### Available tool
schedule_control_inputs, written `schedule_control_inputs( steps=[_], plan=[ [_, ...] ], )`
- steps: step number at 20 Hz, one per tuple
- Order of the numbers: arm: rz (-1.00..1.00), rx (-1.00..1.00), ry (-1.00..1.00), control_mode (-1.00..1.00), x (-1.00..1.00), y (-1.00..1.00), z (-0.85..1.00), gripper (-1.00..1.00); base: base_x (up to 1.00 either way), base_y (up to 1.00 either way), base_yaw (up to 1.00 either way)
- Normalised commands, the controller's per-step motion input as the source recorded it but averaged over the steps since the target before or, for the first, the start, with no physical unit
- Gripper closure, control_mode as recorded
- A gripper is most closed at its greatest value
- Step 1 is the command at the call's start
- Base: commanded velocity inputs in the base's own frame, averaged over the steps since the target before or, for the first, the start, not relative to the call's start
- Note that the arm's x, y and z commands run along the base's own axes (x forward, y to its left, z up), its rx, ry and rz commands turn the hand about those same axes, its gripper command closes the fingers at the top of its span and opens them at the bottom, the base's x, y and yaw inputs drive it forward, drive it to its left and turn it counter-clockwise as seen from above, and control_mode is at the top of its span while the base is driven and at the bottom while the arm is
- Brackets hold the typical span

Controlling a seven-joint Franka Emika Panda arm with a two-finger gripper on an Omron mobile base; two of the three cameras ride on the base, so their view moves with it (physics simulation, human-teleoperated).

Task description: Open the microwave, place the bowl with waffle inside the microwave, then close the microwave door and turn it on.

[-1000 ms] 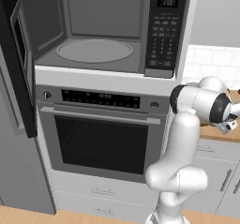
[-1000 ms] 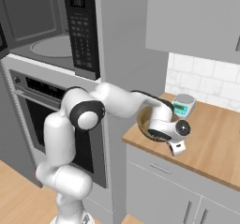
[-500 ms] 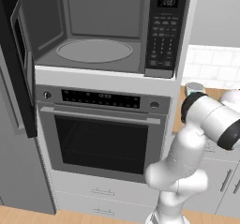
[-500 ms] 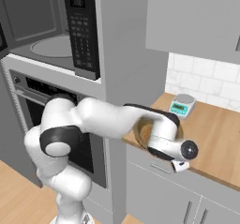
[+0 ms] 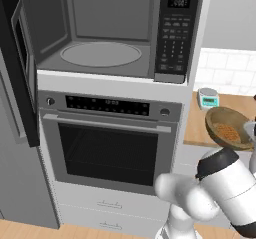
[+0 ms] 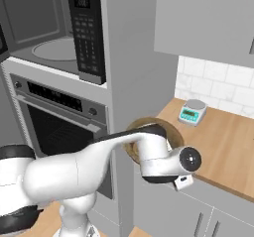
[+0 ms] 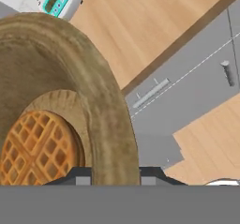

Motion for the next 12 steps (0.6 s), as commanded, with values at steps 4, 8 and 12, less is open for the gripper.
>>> schedule_control_inputs(
  steps=[4,8,12],
  plan=[
    [-0.05,-0.09,0.24,-1.00,-0.19,0.56,0.63,1.00,0.00,0.00,0.00],
    [-0.10,-0.09,0.21,-1.00,-0.20,0.58,0.63,1.00,0.00,0.00,0.00],
    [-0.13,-0.07,0.11,-1.00,-0.62,0.45,0.63,1.00,0.00,0.00,0.00]
  ],
)
